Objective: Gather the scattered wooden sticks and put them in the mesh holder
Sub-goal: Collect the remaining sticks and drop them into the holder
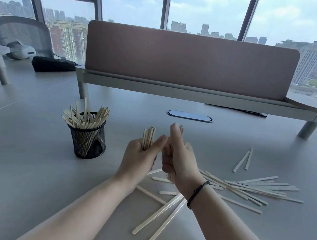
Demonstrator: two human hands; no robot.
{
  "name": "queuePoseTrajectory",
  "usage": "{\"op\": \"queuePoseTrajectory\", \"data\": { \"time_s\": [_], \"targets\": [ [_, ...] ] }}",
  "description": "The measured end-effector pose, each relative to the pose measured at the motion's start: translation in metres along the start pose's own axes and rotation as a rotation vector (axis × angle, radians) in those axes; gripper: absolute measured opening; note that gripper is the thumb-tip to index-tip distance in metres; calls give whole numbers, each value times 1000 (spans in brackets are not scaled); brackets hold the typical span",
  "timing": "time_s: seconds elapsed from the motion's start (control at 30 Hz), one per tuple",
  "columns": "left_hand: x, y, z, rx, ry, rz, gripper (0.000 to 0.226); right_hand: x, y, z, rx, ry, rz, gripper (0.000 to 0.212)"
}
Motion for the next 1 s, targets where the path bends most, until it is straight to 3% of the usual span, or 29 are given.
{"op": "queuePoseTrajectory", "data": {
  "time_s": [0.13, 0.3, 0.4, 0.5, 0.7, 0.83, 1.0],
  "targets": [
    [-3, 4, 1, -98, -11, -65, 54, 2, -2, 5, 14, -53, -96, 61],
    [-13, 6, 2, -152, -61, -113, 38, 26, 4, 14, 62, -27, -22, 56],
    [-25, -5, 2, -222, -95, -169, 52, 47, 12, 21, 69, 18, -5, 58],
    [-49, -38, 4, -147, -84, -264, 66, 79, 28, 27, 20, 100, 16, 55],
    [-146, -113, 40, 134, -242, -328, 56, 153, 65, 51, -121, 172, 174, 62],
    [-186, -97, 76, 14, -372, -84, 60, 193, 67, 70, -155, 204, 162, 68],
    [-193, -57, 84, -112, -406, 389, 59, 212, 38, 90, -136, 232, 52, 49]
  ]
}}
Point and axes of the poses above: each hand's wrist, its own z-axis towards the middle knuckle, its own x-axis out of the palm, y = z × x, the point moved 4 cm from there along z, towards the middle knuckle, and after that the axes turned 13 degrees about z, right-handed, at the moved point
